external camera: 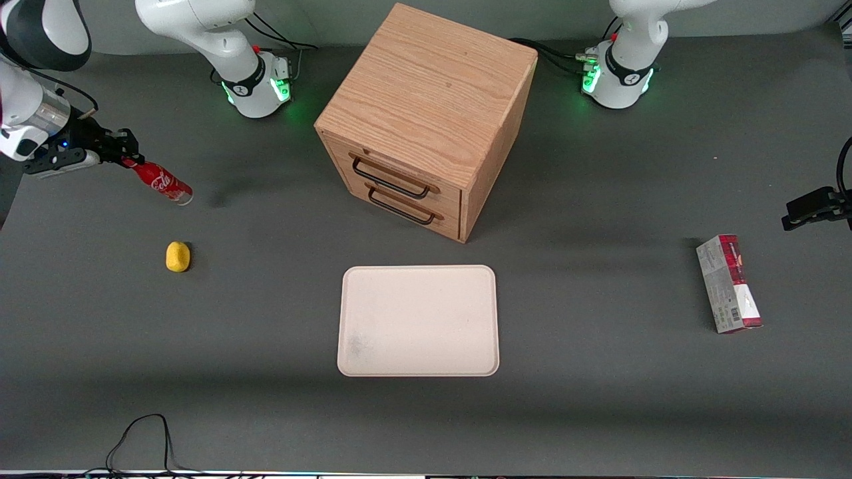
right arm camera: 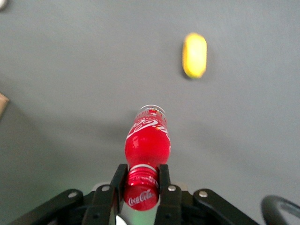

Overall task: Place coke bottle on tray
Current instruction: 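Lift the bottle and carry it onto the white tray's edge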

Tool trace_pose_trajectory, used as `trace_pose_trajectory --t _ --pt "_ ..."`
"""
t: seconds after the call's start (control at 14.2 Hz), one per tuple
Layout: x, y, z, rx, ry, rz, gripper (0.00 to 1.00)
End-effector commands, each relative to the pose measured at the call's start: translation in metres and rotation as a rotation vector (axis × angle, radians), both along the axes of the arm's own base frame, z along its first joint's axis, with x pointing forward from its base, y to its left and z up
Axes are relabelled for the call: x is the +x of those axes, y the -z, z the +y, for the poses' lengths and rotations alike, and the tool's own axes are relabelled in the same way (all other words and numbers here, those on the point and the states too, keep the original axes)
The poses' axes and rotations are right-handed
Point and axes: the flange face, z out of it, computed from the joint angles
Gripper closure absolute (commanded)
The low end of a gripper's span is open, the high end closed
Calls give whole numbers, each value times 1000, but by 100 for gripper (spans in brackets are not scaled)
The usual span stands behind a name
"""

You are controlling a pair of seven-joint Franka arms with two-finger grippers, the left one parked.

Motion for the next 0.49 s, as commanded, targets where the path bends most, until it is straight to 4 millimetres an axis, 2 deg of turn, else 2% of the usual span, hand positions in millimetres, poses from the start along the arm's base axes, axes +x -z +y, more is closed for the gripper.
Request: trace_pose_trajectory --t 0.0,0.14,0.28,0.42 --pt "74 -55 63 -40 -19 29 100" --pt "115 -86 115 -72 -35 -6 100" --pt "154 -116 177 -81 -36 -46 100" --pt "188 -143 230 -51 -79 -57 100"
